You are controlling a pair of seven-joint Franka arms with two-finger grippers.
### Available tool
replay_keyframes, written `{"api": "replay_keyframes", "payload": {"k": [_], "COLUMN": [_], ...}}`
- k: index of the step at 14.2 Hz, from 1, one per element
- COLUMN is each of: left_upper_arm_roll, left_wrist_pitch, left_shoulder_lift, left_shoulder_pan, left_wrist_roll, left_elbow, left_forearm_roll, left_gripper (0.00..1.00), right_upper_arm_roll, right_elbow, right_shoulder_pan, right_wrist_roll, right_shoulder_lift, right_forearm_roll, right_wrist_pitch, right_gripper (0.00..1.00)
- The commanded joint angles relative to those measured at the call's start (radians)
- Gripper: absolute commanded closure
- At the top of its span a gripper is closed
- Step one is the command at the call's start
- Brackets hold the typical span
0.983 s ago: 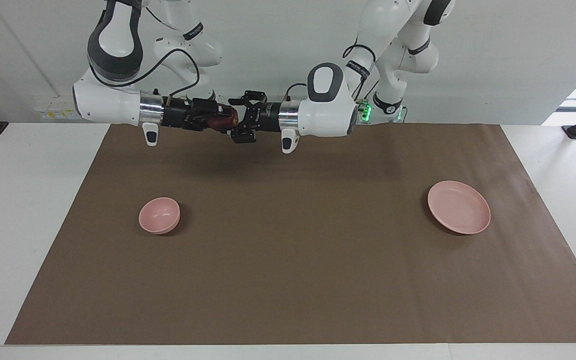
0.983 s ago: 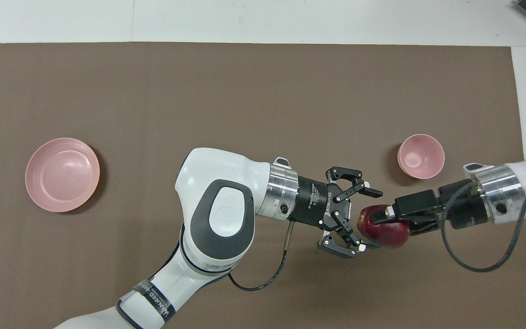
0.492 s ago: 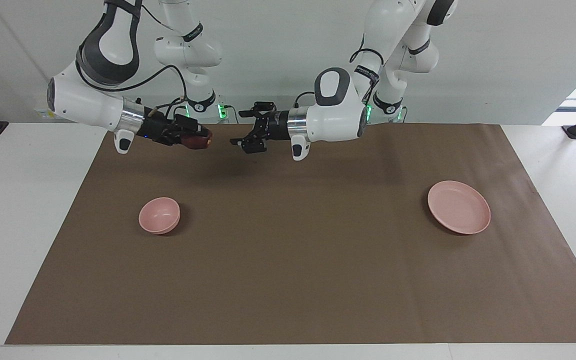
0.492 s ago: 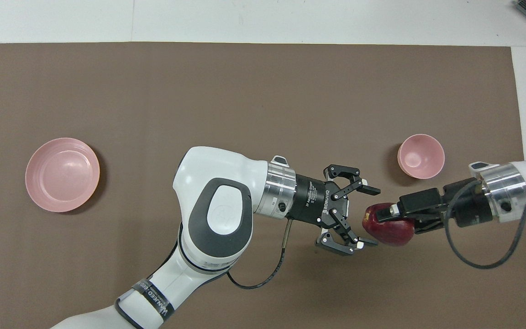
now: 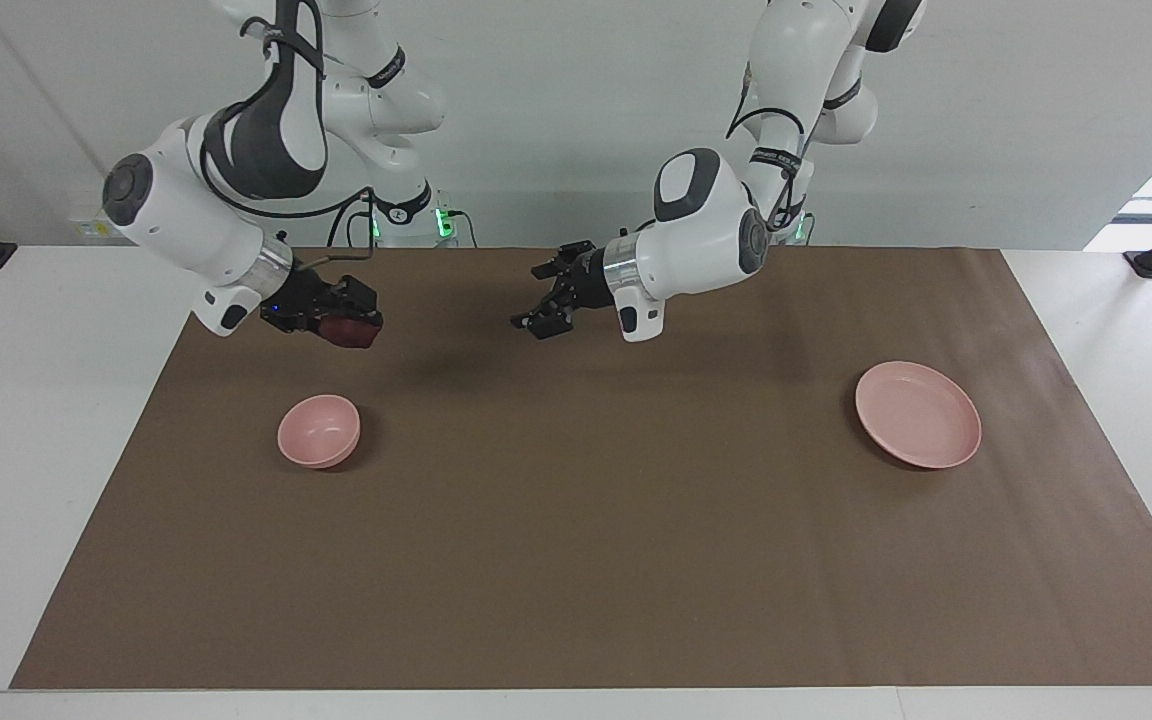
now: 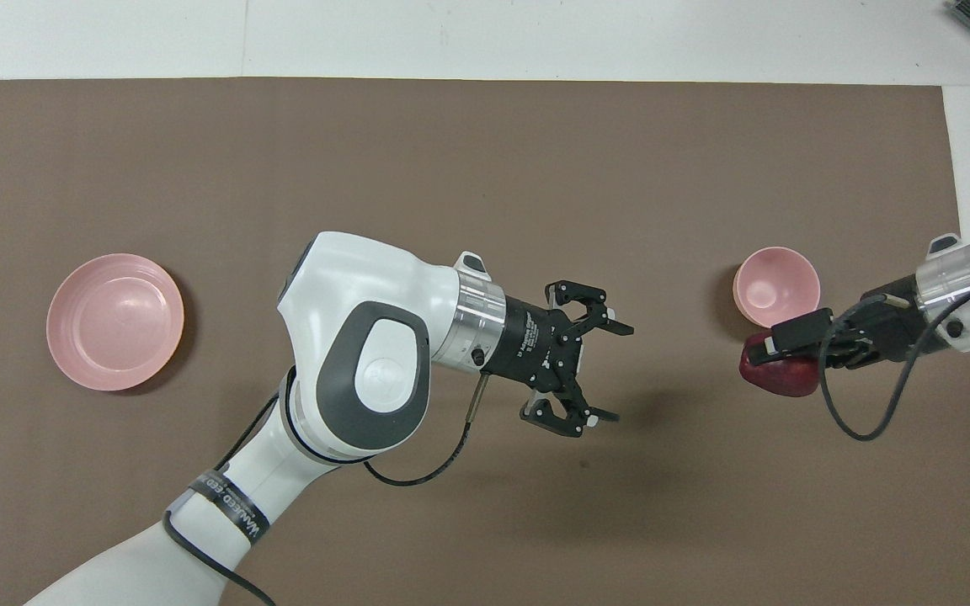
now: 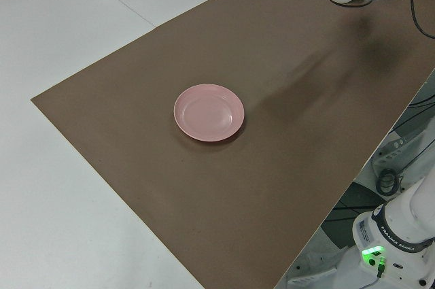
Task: Move apple from plate to bowl
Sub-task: 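Open the left gripper and pull the apple away with the right gripper, then lower the apple into the pink bowl with the right gripper while the left gripper withdraws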
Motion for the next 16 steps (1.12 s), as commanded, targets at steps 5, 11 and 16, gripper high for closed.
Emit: {"api": "replay_keyframes", "payload": {"k": [5,11,16], "left_upper_arm_roll": [0.002,0.002,0.002], "left_wrist_pitch": [-0.196,-0.348,-0.530], "left_shoulder_lift": [-0.017,-0.012,-0.020], "left_shoulder_pan": [0.128,0.269,0.381], "left_wrist_roll": [0.014,0.223,0.567], "left_elbow": [-0.015,-0.008,0.012], "left_forearm_roll": [0.331,0.460,0.556], "left_gripper": [0.00,0.00,0.00], "right_upper_arm_roll": [0.007,0.007,0.007], "right_elbow": [0.010,-0.046,-0.065], "right_shoulder_pan": [0.080,0.097,0.080], "right_wrist_roll": [-0.108,-0.108,-0.111], "right_shoulder_lift": [0.112,0.145,0.171], "right_forearm_roll": [-0.419,-0.607,-0.609], "right_wrist_pitch": [0.257,0.383,0.430], "right_gripper": [1.00,1.00,1.00]}}
